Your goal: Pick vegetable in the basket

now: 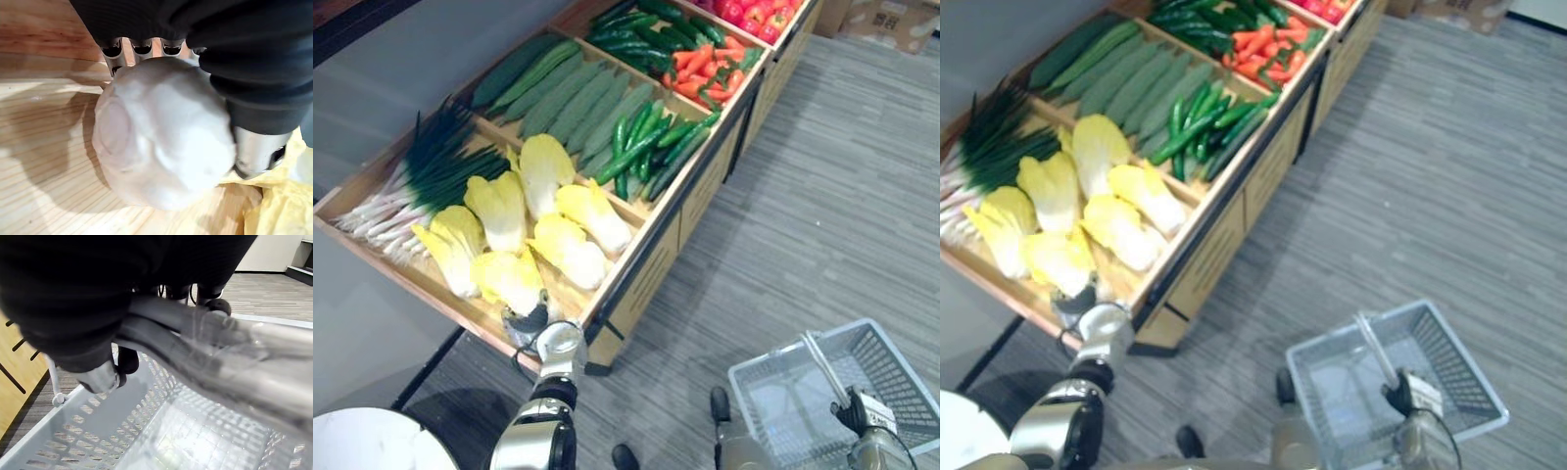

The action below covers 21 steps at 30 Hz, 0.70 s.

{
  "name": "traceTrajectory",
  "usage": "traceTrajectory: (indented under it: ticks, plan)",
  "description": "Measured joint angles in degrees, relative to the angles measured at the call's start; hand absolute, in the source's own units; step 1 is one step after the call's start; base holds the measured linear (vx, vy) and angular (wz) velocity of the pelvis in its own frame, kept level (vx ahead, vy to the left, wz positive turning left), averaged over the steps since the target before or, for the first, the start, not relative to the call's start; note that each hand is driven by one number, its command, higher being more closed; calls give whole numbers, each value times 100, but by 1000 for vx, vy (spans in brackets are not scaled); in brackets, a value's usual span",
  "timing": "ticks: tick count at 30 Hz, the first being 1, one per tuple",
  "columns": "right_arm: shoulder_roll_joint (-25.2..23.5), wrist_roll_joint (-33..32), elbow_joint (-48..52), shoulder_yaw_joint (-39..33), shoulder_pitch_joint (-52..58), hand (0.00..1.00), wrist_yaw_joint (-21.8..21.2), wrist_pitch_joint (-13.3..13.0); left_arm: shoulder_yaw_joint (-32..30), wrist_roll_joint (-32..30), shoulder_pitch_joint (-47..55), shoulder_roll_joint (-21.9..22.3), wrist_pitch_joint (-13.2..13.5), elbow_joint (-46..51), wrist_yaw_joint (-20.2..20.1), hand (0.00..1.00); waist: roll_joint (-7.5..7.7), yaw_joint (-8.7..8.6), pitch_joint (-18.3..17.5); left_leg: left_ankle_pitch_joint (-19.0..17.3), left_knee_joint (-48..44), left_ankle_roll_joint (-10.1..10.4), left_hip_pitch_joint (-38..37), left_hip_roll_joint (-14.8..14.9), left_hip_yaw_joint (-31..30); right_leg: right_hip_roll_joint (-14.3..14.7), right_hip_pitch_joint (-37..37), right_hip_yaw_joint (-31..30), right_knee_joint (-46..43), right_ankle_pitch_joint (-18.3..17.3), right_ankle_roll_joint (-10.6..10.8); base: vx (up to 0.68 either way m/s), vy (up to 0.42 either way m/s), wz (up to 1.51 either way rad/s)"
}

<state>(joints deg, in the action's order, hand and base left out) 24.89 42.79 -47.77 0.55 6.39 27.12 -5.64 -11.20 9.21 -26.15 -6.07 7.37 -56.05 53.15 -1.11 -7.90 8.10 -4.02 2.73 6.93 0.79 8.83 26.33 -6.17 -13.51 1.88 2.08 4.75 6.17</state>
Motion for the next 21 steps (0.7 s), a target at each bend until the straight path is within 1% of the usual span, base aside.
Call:
traceTrajectory:
  ticks: [2, 6, 9, 11, 15, 18, 21]
  plan:
    - [0, 1, -11, 0, 0, 100, 0, 0, 1, 180, 4, -3, 51, 0, -4, 100, 0, 0, 0, 3, 16, 1, -17, -3, -9, -5, 28, 28, 9, 1, 0, 36, -24, 5]
    - [0, 1, -43, 35, -1, 100, -11, -1, 31, 187, 84, 42, 95, -54, -49, 100, 16, -5, 10, -10, 69, 22, -223, -4, -33, -3, 289, 85, 96, 19, -13, 45, -21, 5]
    - [0, 1, -43, 56, -2, 100, -20, 1, 82, 187, 117, 41, 96, -54, -111, 100, 19, 0, 11, -9, 95, 21, -242, -21, -42, -15, 303, 100, 95, 18, -13, -4, -13, 0]
    - [0, 0, -52, 75, 14, 100, -74, 25, 99, 188, 126, 40, 95, -67, -241, 100, 23, -6, 14, -9, 106, 21, -335, -21, -43, -13, 389, 111, 101, 16, -11, -11, -45, 1]
    - [-11, -1, -97, 157, 19, 100, -167, 46, 230, 188, 105, 27, 95, -83, -443, 100, 78, -5, 48, -4, 112, 14, -399, -40, -145, -47, 516, 207, 118, 13, -8, -20, -33, 11]
    - [-52, -1, -239, 150, -30, 100, -253, 162, 427, 193, 128, 44, 88, 13, -678, 100, 82, 2, 50, 11, 116, -7, -404, -78, -263, -109, 600, 319, 123, 6, 2, -19, -28, 22]
    - [-129, -2, -264, 115, -56, 100, -270, 244, 468, 197, 176, 126, 62, 152, -863, 100, 79, 0, 48, 20, 120, -20, -411, -118, -360, -135, 673, 411, 123, 6, 4, -5, -22, 19]
